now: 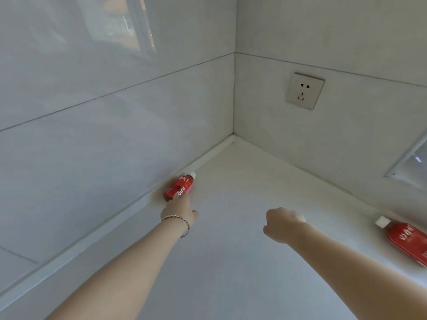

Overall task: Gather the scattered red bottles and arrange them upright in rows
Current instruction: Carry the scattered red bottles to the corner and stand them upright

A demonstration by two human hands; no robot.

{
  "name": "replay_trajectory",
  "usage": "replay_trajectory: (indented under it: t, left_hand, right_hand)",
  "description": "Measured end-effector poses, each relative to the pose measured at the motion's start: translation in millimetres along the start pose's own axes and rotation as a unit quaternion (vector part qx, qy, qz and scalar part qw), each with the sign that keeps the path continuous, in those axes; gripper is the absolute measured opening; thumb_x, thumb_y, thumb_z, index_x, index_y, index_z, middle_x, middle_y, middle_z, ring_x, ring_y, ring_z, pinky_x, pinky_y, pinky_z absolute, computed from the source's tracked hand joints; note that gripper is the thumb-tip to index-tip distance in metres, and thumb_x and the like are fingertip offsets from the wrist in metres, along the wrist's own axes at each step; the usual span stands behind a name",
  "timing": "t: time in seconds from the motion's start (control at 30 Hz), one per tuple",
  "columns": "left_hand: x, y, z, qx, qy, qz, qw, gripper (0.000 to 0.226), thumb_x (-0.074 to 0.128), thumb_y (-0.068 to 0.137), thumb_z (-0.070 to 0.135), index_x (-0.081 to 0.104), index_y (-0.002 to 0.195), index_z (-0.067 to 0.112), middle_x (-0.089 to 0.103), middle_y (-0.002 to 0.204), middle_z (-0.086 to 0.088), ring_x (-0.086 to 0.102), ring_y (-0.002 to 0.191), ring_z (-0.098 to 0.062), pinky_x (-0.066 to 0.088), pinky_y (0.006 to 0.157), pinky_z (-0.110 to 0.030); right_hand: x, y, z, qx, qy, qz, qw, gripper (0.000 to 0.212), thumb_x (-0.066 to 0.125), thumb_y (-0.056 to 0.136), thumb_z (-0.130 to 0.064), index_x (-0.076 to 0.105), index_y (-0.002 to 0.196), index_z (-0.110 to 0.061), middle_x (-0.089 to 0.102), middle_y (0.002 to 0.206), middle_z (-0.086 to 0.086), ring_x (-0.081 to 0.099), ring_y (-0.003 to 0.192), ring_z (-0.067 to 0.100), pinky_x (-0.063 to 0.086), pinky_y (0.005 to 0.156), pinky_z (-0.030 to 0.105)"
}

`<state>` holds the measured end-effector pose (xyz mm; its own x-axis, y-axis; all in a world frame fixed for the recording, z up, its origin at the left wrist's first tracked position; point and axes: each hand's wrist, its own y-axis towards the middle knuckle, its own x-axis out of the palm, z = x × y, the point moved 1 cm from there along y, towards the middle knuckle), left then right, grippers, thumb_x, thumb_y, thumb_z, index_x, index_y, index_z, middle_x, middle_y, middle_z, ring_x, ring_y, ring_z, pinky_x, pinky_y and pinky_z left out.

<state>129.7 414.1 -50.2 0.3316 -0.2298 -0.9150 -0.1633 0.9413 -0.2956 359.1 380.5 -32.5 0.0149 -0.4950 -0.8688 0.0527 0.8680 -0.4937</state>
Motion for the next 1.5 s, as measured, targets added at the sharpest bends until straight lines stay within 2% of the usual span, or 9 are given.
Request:
replay_trajectory:
  t: [0.33, 0.43, 0.57, 0.67, 0.83, 0.97, 1.13, 1.27, 1.5]
  left_hand:
    - [32.7, 153.2, -6.6, -0.035, 0.085, -0.015, 0.996, 0.090, 0.064, 0.078, 0.046, 0.014, 0.148, 0.020, 0.035, 0.144, -0.012, 0.039, 0.132, -0.031, 0.035, 0.108, -0.040]
    - [46.0, 159.7, -9.1, -0.052, 0.112, 0.030, 0.992, 0.080, 0.060, 0.083, 0.040, 0.017, 0.148, 0.020, 0.038, 0.141, -0.017, 0.041, 0.128, -0.035, 0.035, 0.106, -0.044]
    - [48.4, 139.2, 0.3, -0.010, 0.078, 0.045, 0.996, 0.064, 0.063, 0.081, 0.032, 0.035, 0.138, 0.021, 0.048, 0.128, -0.015, 0.048, 0.116, -0.034, 0.042, 0.096, -0.040]
    - [52.3, 96.8, 25.5, 0.055, -0.041, 0.030, 0.997, 0.060, 0.070, 0.074, 0.026, 0.045, 0.128, 0.022, 0.051, 0.121, -0.009, 0.054, 0.108, -0.033, 0.045, 0.089, -0.038]
    - [69.5, 18.1, 95.2, 0.122, -0.204, -0.051, 0.970, 0.063, 0.076, 0.070, 0.015, 0.047, 0.126, 0.020, 0.036, 0.109, 0.002, 0.050, 0.092, -0.018, 0.038, 0.086, -0.024]
    - [87.2, -23.2, 155.8, 0.198, -0.222, -0.091, 0.951, 0.055, 0.078, 0.068, 0.016, 0.050, 0.114, 0.023, 0.039, 0.109, 0.003, 0.049, 0.091, -0.014, 0.036, 0.084, -0.020]
    - [96.8, -49.0, 203.5, 0.242, -0.219, -0.105, 0.939, 0.053, 0.079, 0.067, 0.017, 0.041, 0.100, 0.032, 0.040, 0.110, 0.003, 0.049, 0.090, -0.013, 0.035, 0.083, -0.018]
    - [99.9, -51.4, 206.5, 0.242, -0.201, -0.107, 0.943, 0.052, 0.079, 0.066, 0.019, 0.042, 0.100, 0.031, 0.042, 0.112, 0.002, 0.050, 0.090, -0.013, 0.036, 0.082, -0.019]
    - [89.7, -49.4, 179.5, 0.245, -0.186, -0.086, 0.948, 0.058, 0.081, 0.064, 0.018, 0.052, 0.114, 0.022, 0.042, 0.115, 0.004, 0.050, 0.091, -0.011, 0.038, 0.083, -0.018]
  right_hand:
    - [18.8, 109.2, -17.1, -0.014, 0.016, -0.011, 1.000, 0.030, 0.040, 0.095, -0.024, 0.059, 0.116, -0.015, 0.064, 0.120, 0.004, 0.061, 0.111, 0.024, 0.039, 0.075, 0.024]
    - [27.9, 112.5, -4.0, -0.016, 0.034, -0.036, 0.999, 0.033, 0.042, 0.095, -0.031, 0.055, 0.122, -0.018, 0.061, 0.123, 0.002, 0.059, 0.113, 0.023, 0.045, 0.086, 0.026]
    - [34.7, 108.5, 24.7, 0.000, 0.061, -0.039, 0.997, 0.034, 0.043, 0.094, -0.035, 0.053, 0.123, -0.021, 0.061, 0.124, 0.000, 0.059, 0.115, 0.021, 0.045, 0.087, 0.026]
    - [44.3, 93.3, 52.7, 0.027, 0.108, -0.022, 0.994, 0.031, 0.043, 0.094, -0.036, 0.055, 0.120, -0.025, 0.063, 0.120, -0.002, 0.060, 0.112, 0.019, 0.040, 0.078, 0.024]
    - [65.2, 51.4, 130.3, 0.092, 0.113, 0.033, 0.989, 0.033, 0.042, 0.095, -0.032, 0.053, 0.125, -0.024, 0.060, 0.124, -0.003, 0.058, 0.114, 0.019, 0.045, 0.087, 0.026]
    - [63.3, 35.8, 206.5, 0.150, 0.062, 0.096, 0.982, 0.040, 0.047, 0.093, -0.023, 0.048, 0.132, -0.016, 0.048, 0.135, 0.005, 0.046, 0.127, 0.024, 0.042, 0.097, 0.034]
    - [72.8, 49.8, 269.3, 0.196, 0.011, 0.050, 0.979, 0.057, 0.055, 0.086, -0.013, 0.039, 0.140, -0.019, 0.038, 0.146, 0.004, 0.032, 0.139, 0.023, 0.027, 0.113, 0.036]
    - [81.2, 66.7, 276.1, 0.194, -0.009, 0.071, 0.978, 0.054, 0.056, 0.086, -0.011, 0.040, 0.137, -0.016, 0.044, 0.142, 0.005, 0.034, 0.135, 0.025, 0.032, 0.108, 0.033]
    - [78.1, 70.5, 259.5, 0.158, -0.121, 0.013, 0.980, 0.039, 0.038, 0.097, -0.002, 0.052, 0.133, -0.007, 0.050, 0.136, 0.012, 0.051, 0.126, 0.027, 0.046, 0.098, 0.032]
